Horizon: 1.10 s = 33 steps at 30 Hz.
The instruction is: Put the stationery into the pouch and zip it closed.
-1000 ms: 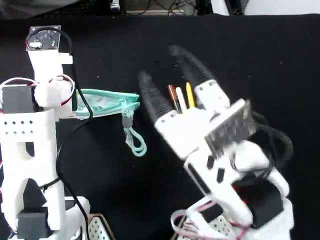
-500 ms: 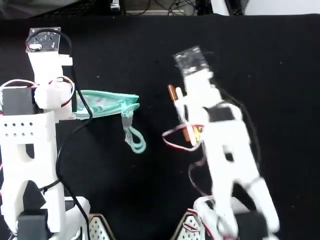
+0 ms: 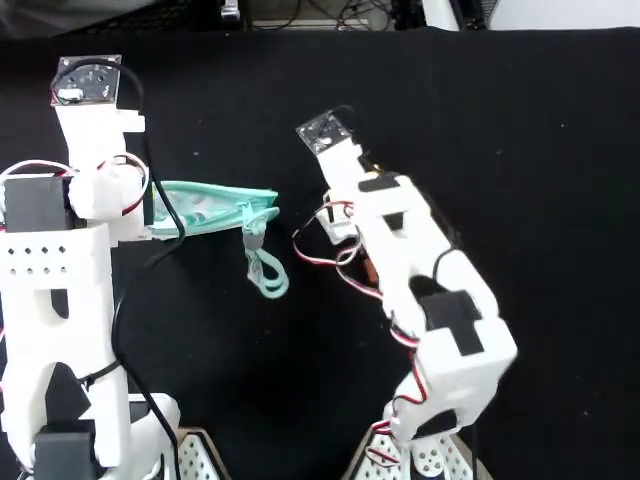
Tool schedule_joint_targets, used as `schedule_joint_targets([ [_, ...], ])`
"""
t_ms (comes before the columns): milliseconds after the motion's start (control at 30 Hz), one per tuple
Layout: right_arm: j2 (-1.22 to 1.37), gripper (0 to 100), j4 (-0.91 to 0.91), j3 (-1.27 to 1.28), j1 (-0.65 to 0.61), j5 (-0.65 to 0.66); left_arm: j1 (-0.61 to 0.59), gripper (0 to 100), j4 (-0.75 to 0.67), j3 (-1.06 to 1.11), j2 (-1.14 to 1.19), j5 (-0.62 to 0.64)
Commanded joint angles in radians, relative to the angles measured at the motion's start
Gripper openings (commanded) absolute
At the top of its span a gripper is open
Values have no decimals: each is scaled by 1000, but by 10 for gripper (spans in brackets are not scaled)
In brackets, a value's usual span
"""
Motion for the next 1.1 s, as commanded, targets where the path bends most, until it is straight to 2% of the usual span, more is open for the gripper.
schedule_joint_targets([
  [0,7,166,-18,-73,-14,3,8,32,-11,8,3,0],
  [133,10,152,-11,-73,-15,9,8,32,-11,8,3,0],
  [233,1,10,-9,-45,-15,6,8,32,-11,8,3,0],
  [400,-114,12,60,58,-17,9,8,32,-11,5,3,0],
  [600,-357,15,164,340,-15,11,10,32,-11,4,3,0],
  [700,-447,17,181,437,-15,74,10,32,-11,1,3,0],
  [767,-489,57,199,466,-15,121,10,32,-11,1,3,0],
  [933,-541,245,215,464,-20,135,10,32,-11,4,3,0],
  [1067,-519,229,201,429,-83,129,10,32,-11,5,3,0],
])
